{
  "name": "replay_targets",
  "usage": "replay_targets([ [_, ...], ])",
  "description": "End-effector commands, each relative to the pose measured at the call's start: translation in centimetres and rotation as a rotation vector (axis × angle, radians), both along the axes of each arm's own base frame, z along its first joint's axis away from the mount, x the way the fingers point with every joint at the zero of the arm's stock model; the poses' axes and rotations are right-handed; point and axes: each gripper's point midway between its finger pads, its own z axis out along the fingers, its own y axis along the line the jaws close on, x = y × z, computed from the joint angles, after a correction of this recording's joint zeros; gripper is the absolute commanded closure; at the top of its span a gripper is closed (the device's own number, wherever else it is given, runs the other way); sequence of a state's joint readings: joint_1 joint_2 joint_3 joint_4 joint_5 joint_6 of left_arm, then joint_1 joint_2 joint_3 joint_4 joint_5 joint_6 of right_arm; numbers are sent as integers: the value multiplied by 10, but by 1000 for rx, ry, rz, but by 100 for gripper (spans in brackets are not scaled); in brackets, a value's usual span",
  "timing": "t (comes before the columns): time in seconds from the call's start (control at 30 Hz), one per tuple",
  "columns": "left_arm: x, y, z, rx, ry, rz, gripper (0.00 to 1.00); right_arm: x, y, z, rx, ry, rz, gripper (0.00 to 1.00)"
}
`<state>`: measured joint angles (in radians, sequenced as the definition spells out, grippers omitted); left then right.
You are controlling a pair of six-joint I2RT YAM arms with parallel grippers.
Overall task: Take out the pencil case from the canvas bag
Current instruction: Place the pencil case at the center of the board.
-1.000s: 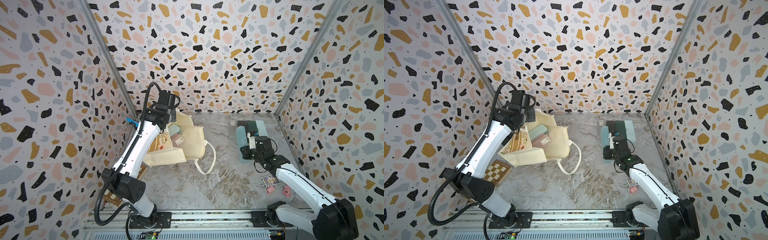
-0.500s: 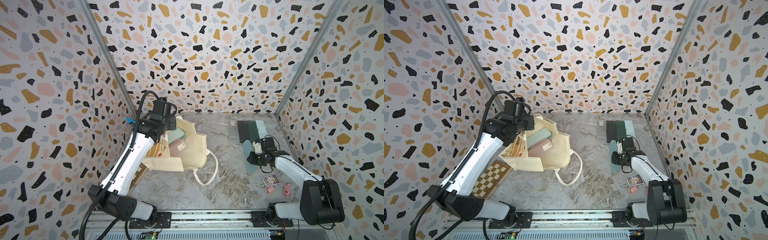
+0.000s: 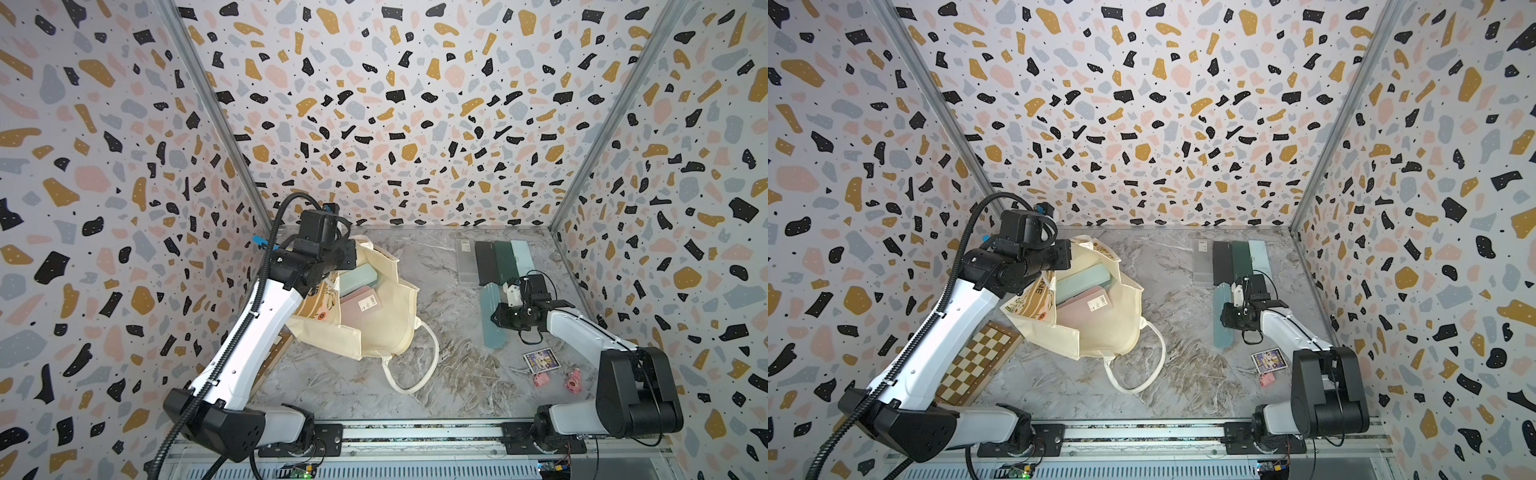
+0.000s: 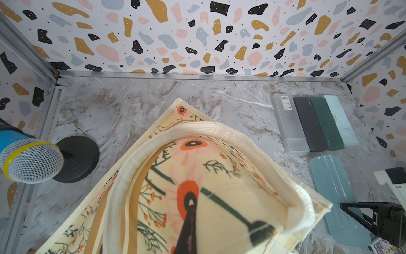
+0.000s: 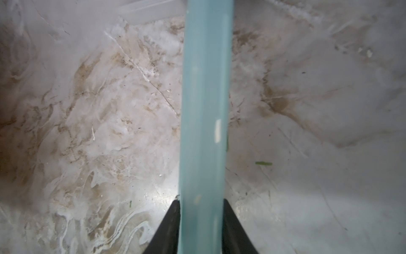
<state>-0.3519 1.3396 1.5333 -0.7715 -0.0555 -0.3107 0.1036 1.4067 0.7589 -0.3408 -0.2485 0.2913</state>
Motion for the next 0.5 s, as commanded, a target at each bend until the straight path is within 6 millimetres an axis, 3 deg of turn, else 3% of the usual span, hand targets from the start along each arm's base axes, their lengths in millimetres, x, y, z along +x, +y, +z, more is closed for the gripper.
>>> replay_targets([
  [0.0, 8, -13, 30, -69, -109, -40, 100, 3, -12, -1, -52, -2, -41, 63],
  [0.27, 10, -19, 28, -97, -93, -53, 100, 7, -45, 14, -249, -44, -167, 52],
  [0.37, 16, -25, 33, -152, -83, -39, 100, 11, -24, 23, -287, -90, -132, 43],
  [0.47, 24, -30, 40, -217, -82, -11, 100, 13, 0, 17, -280, -84, -96, 35],
])
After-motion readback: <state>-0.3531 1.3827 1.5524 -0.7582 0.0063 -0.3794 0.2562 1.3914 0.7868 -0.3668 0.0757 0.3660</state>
